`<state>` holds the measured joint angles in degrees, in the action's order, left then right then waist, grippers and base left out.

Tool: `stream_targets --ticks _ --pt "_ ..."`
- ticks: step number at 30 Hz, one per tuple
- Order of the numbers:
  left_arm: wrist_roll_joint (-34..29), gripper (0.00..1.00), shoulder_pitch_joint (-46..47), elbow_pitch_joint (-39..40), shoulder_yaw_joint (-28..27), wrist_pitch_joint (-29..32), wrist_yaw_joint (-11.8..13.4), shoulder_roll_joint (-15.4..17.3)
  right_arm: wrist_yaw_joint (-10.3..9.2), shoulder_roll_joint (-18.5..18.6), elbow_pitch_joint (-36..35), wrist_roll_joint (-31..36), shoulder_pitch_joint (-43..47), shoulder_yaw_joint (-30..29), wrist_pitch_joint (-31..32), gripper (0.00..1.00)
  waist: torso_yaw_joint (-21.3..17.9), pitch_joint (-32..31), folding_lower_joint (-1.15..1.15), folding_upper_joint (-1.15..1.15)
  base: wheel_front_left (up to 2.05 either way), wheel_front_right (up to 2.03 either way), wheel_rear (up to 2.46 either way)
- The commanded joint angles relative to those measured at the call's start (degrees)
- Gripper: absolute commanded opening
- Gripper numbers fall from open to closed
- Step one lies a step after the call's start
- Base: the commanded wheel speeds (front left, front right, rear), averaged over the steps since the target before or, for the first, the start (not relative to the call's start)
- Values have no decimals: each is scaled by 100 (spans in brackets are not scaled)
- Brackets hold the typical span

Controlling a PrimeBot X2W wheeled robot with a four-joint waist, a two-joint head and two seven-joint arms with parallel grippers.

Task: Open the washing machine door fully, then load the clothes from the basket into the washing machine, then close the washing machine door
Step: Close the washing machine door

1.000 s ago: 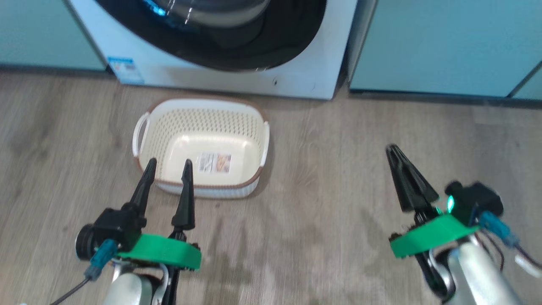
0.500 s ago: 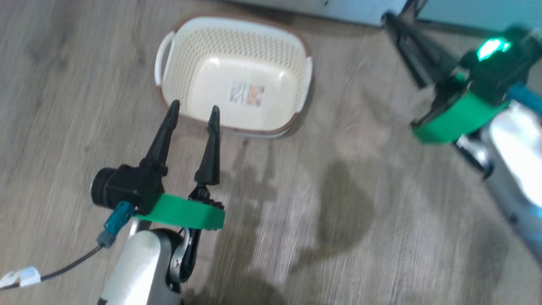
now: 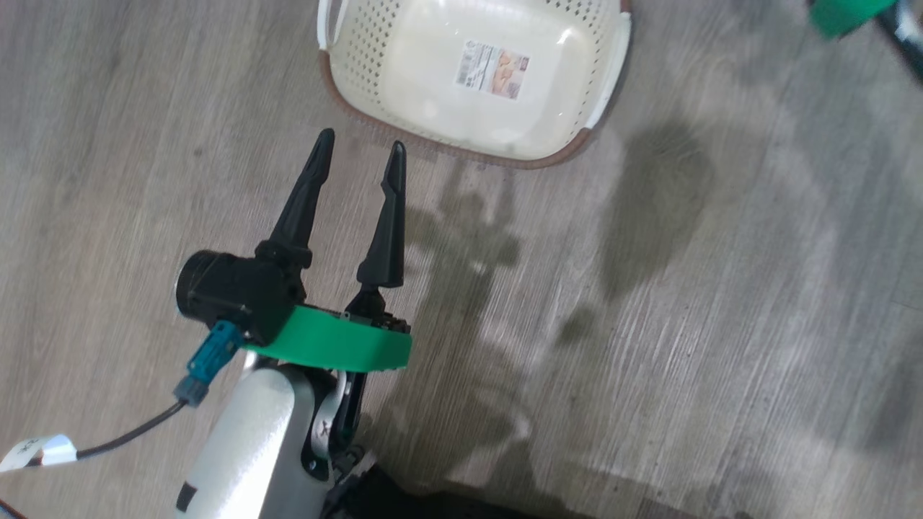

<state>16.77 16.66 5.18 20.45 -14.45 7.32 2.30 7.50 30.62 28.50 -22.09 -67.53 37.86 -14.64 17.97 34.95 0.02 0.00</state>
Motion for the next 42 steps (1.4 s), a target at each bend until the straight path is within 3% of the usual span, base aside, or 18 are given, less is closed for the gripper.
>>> stream_targets --ticks 1,10,20,24,33,42 --pt "48 100 84 235 -129 -55 73 58 -1 44 83 -67 -245 53 -36 0 121 140 -2 0 0 0 0" --pt "145 100 134 239 -24 -55 142 58 -1 -106 1163 -109 -1303 -54 -36 0 218 288 -2 0 0 0 0" --pt "269 100 212 256 56 -55 179 58 -1 -468 2214 169 -2154 -804 -36 0 329 420 -2 0 0 0 0" --pt "262 100 223 243 64 -55 185 58 -1 -581 2317 396 -2164 -1021 -36 0 336 418 -2 0 0 0 0" --pt "168 100 218 141 -33 -55 162 58 -1 -789 2035 814 -1454 -1406 -36 0 150 100 -2 0 0 0 0" --pt "-86 100 -60 -125 -416 -55 -74 58 -1 -940 1214 700 192 -1519 -36 0 -335 -924 -2 0 0 0 0"
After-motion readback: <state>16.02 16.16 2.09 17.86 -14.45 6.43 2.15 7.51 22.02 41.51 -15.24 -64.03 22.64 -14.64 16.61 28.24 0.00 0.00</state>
